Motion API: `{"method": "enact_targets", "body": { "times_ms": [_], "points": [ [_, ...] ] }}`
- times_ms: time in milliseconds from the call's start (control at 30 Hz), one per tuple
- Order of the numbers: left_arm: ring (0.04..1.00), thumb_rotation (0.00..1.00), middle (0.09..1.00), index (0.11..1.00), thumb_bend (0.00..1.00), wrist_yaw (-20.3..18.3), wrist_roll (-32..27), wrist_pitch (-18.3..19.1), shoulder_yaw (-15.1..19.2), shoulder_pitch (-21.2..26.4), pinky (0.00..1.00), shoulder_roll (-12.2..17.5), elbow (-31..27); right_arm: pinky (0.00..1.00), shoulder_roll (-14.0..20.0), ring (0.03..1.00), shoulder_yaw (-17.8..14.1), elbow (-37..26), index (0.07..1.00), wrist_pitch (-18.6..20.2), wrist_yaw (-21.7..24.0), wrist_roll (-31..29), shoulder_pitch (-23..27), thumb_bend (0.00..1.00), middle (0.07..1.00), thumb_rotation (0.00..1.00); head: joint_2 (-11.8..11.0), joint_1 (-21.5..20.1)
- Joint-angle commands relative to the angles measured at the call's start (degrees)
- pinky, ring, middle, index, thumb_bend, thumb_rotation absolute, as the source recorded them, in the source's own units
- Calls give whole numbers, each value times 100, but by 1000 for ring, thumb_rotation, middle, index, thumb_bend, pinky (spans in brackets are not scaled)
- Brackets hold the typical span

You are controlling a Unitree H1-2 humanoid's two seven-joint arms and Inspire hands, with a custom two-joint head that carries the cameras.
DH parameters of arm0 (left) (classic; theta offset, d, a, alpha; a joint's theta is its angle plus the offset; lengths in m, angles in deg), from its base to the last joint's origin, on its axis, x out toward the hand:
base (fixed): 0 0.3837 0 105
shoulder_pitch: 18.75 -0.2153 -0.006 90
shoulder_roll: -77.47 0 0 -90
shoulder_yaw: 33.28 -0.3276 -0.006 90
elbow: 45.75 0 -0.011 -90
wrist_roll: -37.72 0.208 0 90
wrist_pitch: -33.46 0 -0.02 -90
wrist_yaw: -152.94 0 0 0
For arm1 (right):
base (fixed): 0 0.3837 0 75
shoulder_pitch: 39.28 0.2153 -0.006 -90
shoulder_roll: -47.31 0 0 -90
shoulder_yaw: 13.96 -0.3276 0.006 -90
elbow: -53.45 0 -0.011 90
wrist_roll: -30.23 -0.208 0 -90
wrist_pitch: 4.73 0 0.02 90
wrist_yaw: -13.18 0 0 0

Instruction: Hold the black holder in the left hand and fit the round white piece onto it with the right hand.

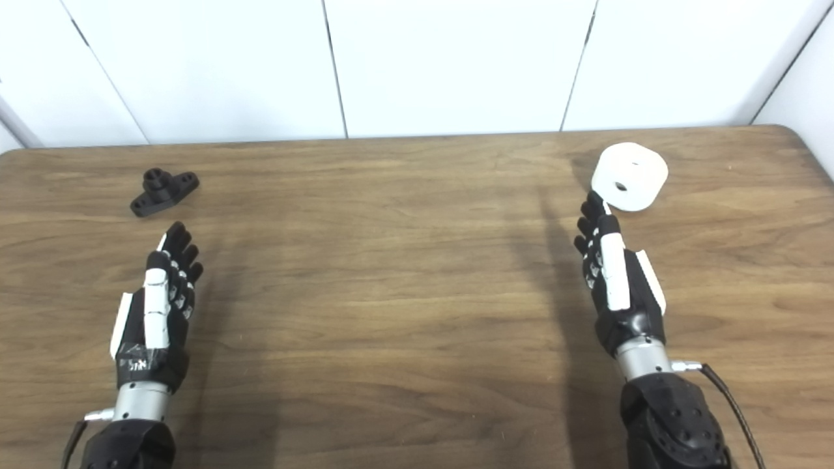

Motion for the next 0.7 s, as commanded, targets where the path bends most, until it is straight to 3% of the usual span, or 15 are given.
{"method": "enact_targets", "body": {
  "times_ms": [0, 233, 667],
  "points": [
    [1000, 942, 1000, 986, 587, -14, -44, -111, 1, 101, 1000, 39, -164, 1000, 81, 1000, 1, -233, 1000, -81, 55, -24, 135, 591, 1000, 1000, 0, 6],
    [1000, 946, 1000, 985, 586, 2, -12, -68, 0, 90, 1000, 42, -190, 1000, 58, 1000, -6, -209, 1000, -123, 43, -30, 125, 579, 1000, 1000, -2, -4],
    [1000, 954, 1000, 975, 584, 74, 317, -430, -273, 15, 1000, -202, 77, 1000, 315, 1000, -191, 105, 1000, -359, 286, -224, 39, 568, 1000, 1000, -716, 1381]
  ]
}}
